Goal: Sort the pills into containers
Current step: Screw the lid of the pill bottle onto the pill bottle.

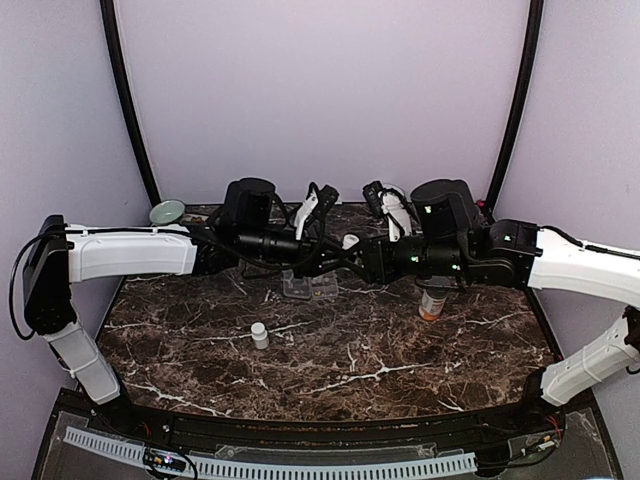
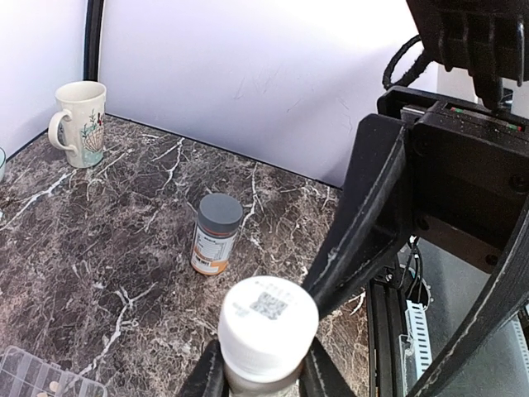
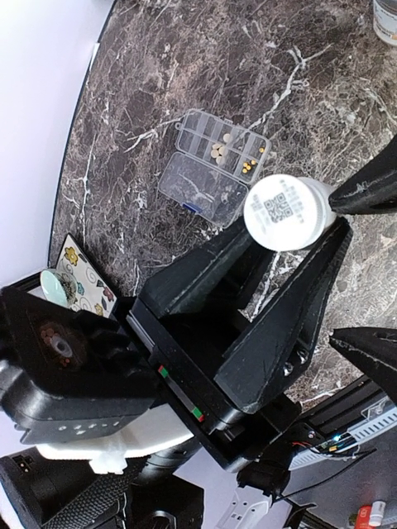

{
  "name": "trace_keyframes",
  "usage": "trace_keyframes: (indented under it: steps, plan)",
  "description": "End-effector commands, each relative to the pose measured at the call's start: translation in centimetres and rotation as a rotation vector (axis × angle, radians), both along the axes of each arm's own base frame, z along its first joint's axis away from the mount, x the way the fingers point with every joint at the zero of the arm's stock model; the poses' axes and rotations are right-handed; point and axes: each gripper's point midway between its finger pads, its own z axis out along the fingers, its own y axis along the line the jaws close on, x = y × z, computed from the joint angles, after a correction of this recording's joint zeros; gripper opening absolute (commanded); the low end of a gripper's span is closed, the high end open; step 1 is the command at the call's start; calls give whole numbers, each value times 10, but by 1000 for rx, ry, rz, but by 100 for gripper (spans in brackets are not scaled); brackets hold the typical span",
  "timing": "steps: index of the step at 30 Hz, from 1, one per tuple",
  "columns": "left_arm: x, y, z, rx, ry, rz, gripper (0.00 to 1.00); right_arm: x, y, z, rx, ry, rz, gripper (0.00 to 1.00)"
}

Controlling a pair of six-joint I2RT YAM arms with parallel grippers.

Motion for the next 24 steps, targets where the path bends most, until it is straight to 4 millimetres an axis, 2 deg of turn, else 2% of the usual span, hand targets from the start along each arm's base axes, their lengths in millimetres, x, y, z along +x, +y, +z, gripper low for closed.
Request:
trace_keyframes:
  steps: [1,8,17,24]
  plan:
    - [-2,4,34,-67,-64,0,0,-3,1,21,42,-39,13,48]
    - [-2,3,34,-65,-65,-5,0,-1,-4,23,38,-51,-11,48]
    - [-5,4,34,-61,-71,-20,0,3,-26,41,65,-109,-86,48]
    - [-8,3,36,-68,-63,-45,0,5,-16,36,60,-97,-60,46]
